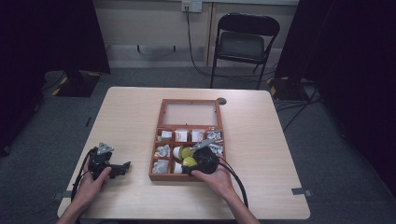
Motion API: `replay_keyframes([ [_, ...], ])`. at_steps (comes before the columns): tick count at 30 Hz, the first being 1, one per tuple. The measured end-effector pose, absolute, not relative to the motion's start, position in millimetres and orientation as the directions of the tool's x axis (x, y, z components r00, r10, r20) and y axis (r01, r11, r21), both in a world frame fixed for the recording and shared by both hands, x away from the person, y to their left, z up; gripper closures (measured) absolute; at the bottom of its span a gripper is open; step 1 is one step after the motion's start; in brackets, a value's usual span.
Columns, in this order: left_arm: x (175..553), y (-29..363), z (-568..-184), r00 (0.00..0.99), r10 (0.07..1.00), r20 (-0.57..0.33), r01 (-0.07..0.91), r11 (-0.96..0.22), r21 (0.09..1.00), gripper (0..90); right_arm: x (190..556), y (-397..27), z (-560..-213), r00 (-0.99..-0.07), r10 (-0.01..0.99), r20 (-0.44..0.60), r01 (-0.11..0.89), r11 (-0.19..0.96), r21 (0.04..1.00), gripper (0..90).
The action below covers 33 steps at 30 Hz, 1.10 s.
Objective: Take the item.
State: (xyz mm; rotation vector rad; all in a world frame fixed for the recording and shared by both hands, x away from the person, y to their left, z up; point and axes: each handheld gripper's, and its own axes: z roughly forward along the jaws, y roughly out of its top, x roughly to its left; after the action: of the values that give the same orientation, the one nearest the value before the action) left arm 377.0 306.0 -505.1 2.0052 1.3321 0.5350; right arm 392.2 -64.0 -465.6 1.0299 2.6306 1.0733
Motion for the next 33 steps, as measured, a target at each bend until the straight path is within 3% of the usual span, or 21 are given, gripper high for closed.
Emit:
replay_keyframes([
  [33, 376.9, 305.9, -505.2, 0.396, 0.918, -0.024, 0.645, -0.260, 0.718, 0.0, 393.5, -63.3, -467.6, -0.761, 0.634, 0.141, 0.564, 0.537, 0.627, 37.9],
])
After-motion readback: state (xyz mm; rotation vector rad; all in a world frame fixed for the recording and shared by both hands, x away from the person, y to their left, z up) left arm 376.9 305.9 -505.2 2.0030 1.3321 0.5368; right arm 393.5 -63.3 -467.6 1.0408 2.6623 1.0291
